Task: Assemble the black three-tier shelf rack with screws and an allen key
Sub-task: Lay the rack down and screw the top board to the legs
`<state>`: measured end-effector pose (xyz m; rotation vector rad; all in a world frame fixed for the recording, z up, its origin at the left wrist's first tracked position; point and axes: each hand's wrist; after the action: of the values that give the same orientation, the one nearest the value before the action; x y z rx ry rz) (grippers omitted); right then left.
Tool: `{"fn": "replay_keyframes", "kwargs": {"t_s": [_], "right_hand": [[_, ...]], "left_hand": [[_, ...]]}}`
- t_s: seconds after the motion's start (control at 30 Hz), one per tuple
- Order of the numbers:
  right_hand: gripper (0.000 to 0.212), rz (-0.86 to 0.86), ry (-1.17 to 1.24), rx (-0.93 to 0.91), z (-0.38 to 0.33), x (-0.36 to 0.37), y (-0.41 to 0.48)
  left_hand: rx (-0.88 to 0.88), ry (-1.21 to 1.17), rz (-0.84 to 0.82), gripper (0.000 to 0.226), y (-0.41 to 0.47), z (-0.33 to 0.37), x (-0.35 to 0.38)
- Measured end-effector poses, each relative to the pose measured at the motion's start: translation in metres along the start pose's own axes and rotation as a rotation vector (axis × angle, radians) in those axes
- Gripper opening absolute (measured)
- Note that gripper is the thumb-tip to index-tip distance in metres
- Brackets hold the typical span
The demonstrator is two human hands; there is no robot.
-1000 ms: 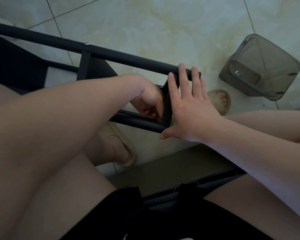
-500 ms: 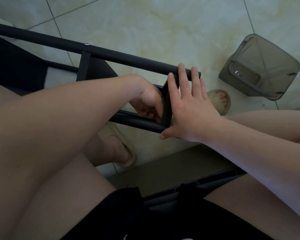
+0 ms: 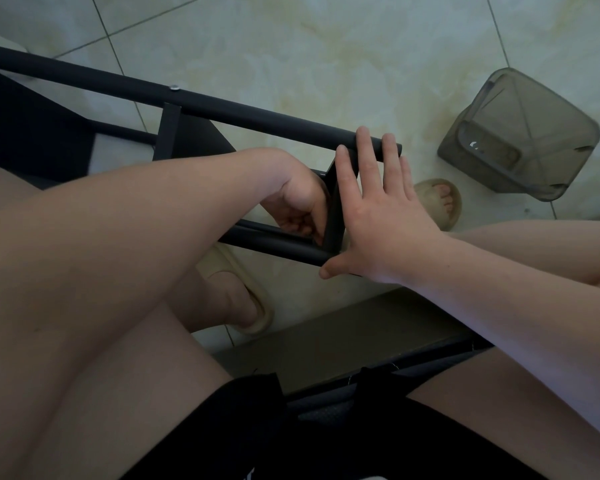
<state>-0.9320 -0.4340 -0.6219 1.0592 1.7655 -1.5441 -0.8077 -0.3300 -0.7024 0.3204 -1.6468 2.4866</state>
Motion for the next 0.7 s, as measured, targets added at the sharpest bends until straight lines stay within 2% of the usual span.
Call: {"fn": "replay_keyframes", "kwargs": {"t_s": [0.1,0.2,0.33,0.4,0.5,0.6,0.7], "right_hand": [[0.155,0.005,0.001,-0.001,0.0,0.001,0.0],[0.155,0.009,0.004,-0.002,0.002,0.002,0.002],[0.154,0.017,0.0,-0.027,0.008,-0.002,0.011],[0.153,0.03,-0.022,-0.04,0.016,-0.008,0.021],[0.152,0.049,-0.033,-0.058,0.027,-0.022,0.039],[0.146,0.064,0.0,-0.058,0.036,-0.034,0.055],[0.127,0.16,0.114,0.023,0.043,-0.045,0.066]], "left_hand": [[0.004,-0.001,-0.009,0.012,-0.002,-0.001,0.0],[0.005,-0.023,0.037,0.029,-0.003,-0.003,-0.002],[0.013,0.047,0.26,0.029,-0.011,-0.005,-0.012],[0.0,0.174,0.389,0.022,-0.019,-0.004,-0.017],[-0.023,0.309,0.536,0.025,-0.038,-0.003,-0.027],[-0.033,0.344,0.653,0.043,-0.066,-0.006,-0.035],[-0.049,0.417,0.741,0.062,-0.093,-0.012,-0.037]]}}
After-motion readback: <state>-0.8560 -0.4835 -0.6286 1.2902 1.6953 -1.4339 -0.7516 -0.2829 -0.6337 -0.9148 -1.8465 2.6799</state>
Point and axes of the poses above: each hand's wrist, its own y-axis towards the middle knuckle, its own x-axis out of the palm, z = x × y, and after that the axes turned 4 degrees about z, right-handed
